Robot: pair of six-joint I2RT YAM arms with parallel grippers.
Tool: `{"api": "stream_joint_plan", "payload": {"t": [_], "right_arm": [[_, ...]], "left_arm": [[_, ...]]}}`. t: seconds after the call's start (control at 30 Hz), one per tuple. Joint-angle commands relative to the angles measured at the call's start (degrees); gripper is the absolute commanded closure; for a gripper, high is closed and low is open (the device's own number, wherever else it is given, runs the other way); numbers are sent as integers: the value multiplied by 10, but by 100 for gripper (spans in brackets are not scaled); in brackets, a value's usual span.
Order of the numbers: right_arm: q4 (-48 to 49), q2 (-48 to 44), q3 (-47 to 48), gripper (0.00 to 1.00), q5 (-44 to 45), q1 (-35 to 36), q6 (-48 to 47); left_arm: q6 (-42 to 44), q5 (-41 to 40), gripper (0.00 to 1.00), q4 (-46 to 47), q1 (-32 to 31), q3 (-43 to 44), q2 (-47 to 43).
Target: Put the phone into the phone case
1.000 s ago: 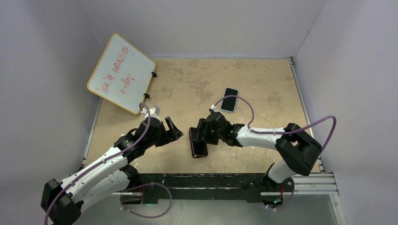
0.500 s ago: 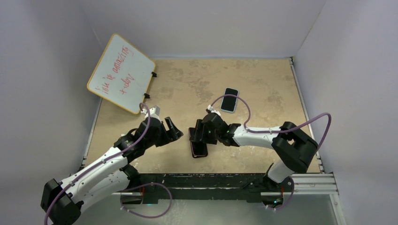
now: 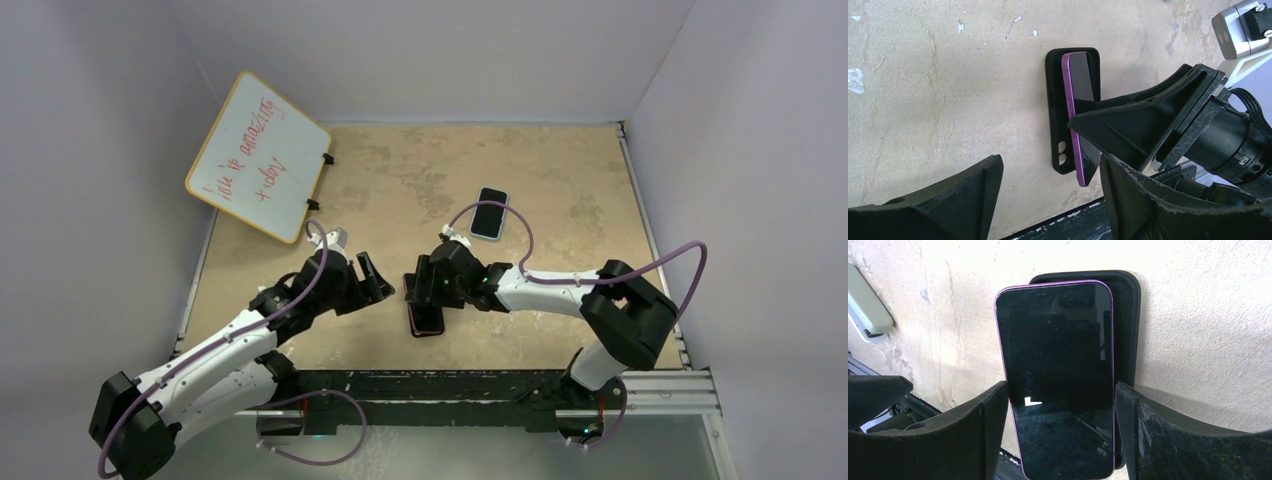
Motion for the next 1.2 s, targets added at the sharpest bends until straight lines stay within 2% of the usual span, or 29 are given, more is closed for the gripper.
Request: {"api": "stream_joint_plan", "payload": {"t": [0.0, 0.27, 0.33, 0.43, 0.5, 0.63, 0.9, 1.17], "right_arm": [[-11, -26, 26, 23, 6, 3, 1], [-18, -50, 26, 17, -1, 3, 3], [-26, -57, 29, 19, -1, 3, 0], [-53, -71, 20, 28, -12, 2, -8], [-60, -84, 14, 36, 5, 0, -27], [-68, -97, 3, 43, 2, -14, -51], [-39, -85, -31, 50, -50, -53, -76], [21, -73, -77, 51, -103, -88, -79]], "left_arm": [[14, 12, 27, 27, 3, -7, 3], [18, 16, 28, 35, 3, -9, 14], [20, 32, 28, 46, 3, -14, 19], [23, 55, 30, 79, 4, -26, 43], [28, 76, 34, 106, 3, -32, 67], [42, 111, 43, 159, 3, -34, 125], [63, 126, 62, 229, 3, -24, 219], [70, 150, 71, 279, 2, -20, 264]]}}
